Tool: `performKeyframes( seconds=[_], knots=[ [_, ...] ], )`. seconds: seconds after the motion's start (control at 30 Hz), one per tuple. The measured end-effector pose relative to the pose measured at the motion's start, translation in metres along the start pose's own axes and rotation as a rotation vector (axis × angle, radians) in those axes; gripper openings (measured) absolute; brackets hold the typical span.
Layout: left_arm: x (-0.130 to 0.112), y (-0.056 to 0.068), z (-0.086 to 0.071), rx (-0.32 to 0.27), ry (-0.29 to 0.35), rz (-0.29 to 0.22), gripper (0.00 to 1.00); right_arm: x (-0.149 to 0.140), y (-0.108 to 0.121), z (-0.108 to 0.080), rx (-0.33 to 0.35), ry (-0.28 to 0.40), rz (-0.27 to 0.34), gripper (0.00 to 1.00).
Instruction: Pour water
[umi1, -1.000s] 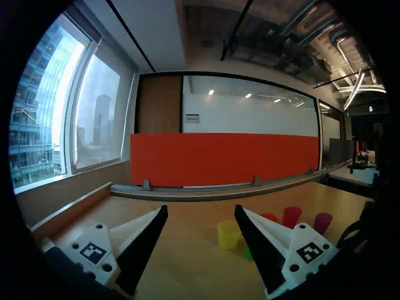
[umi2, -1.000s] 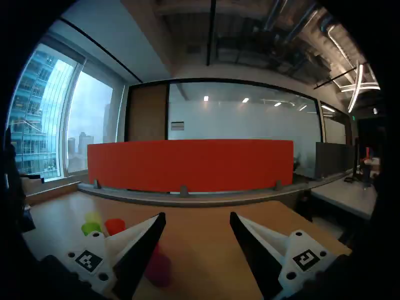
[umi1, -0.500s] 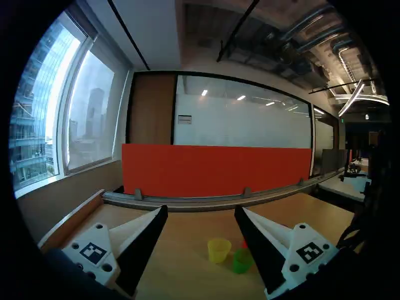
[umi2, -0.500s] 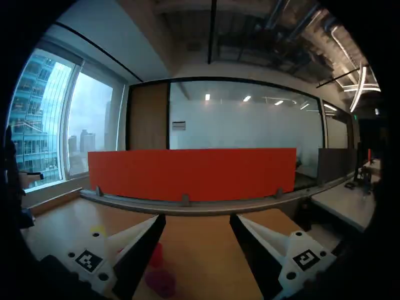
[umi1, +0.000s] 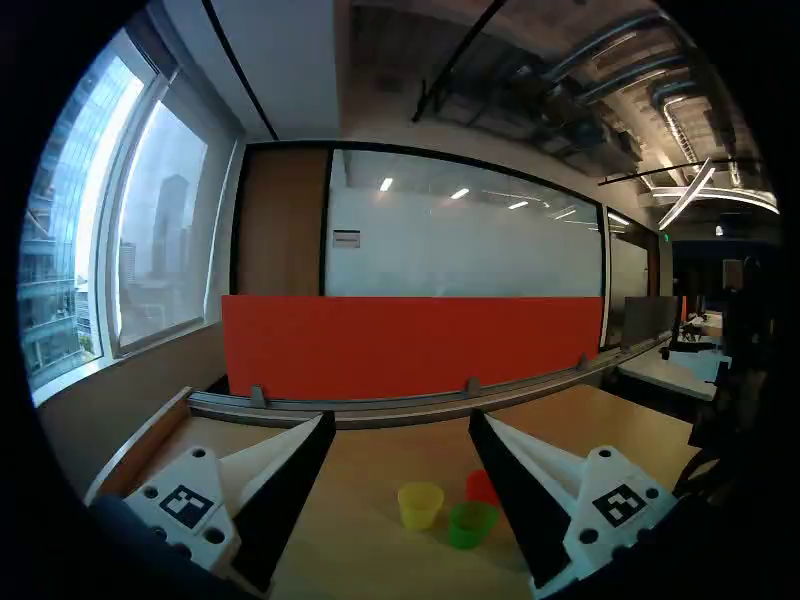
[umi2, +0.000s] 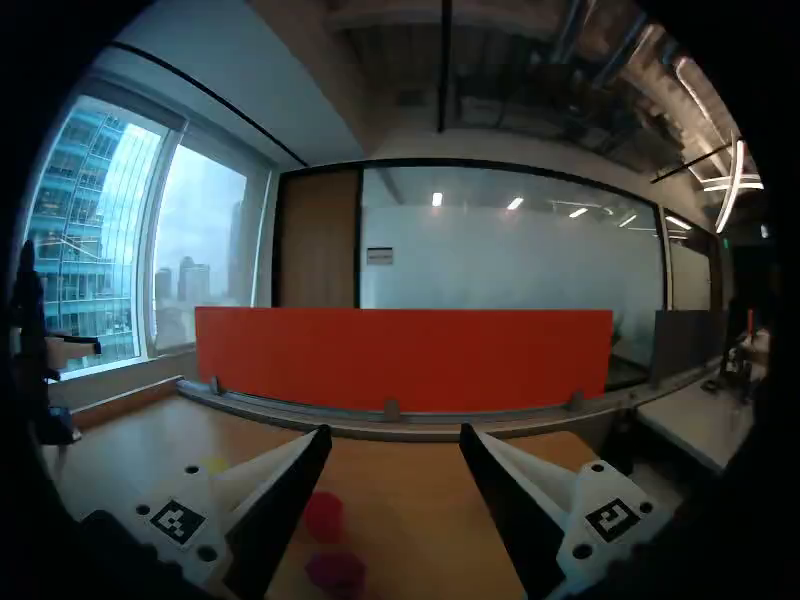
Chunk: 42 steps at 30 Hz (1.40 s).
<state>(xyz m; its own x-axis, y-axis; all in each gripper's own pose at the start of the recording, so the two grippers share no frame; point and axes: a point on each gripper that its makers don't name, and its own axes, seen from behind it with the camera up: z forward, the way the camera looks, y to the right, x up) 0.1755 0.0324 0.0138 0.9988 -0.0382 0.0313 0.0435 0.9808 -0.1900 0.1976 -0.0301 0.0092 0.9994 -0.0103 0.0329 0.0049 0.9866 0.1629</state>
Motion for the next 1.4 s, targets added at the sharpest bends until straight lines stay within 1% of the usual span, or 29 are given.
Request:
performKeyframes(
  seconds=[0.07, 0.2, 0.37, 0.57, 0.67, 0.87, 1.0, 1.1, 1.2, 1.4],
  knots=[
    [-0.001, 0.003, 0.000, -0.021, -0.003, -0.004, 1.00, 0.001, -0.008, -0.001, 0.043, 0.000, 0.001, 1.00],
    [-0.006, 0.006, 0.001, -0.059, -0.013, 0.008, 1.00, 0.002, -0.024, -0.003, 0.127, 0.001, 0.003, 1.00],
    [-0.008, 0.009, -0.001, -0.095, -0.018, 0.019, 1.00, 0.002, -0.039, -0.007, 0.211, 0.003, 0.005, 0.99],
    [-0.006, 0.017, -0.002, -0.158, -0.007, 0.017, 1.00, 0.007, -0.054, -0.012, 0.292, 0.005, 0.037, 1.00],
    [-0.006, 0.022, -0.004, -0.186, -0.007, 0.030, 1.00, 0.010, -0.058, -0.014, 0.319, 0.006, 0.040, 0.99],
    [-0.012, 0.031, -0.006, -0.233, -0.021, 0.057, 1.00, 0.010, -0.068, -0.016, 0.368, 0.006, 0.005, 1.00],
    [-0.018, 0.038, -0.007, -0.270, -0.038, 0.070, 1.00, 0.009, -0.080, -0.018, 0.413, -0.010, -0.005, 1.00],
    [-0.020, 0.043, -0.007, -0.301, -0.045, 0.070, 0.99, 0.007, -0.089, -0.017, 0.450, -0.024, -0.005, 1.00],
    [-0.024, 0.047, -0.006, -0.331, -0.054, 0.059, 1.00, 0.005, -0.096, -0.017, 0.485, -0.037, -0.006, 1.00],
    [-0.032, 0.051, -0.001, -0.375, -0.075, 0.036, 1.00, 0.004, -0.104, -0.014, 0.526, -0.046, -0.007, 1.00]
  ],
)
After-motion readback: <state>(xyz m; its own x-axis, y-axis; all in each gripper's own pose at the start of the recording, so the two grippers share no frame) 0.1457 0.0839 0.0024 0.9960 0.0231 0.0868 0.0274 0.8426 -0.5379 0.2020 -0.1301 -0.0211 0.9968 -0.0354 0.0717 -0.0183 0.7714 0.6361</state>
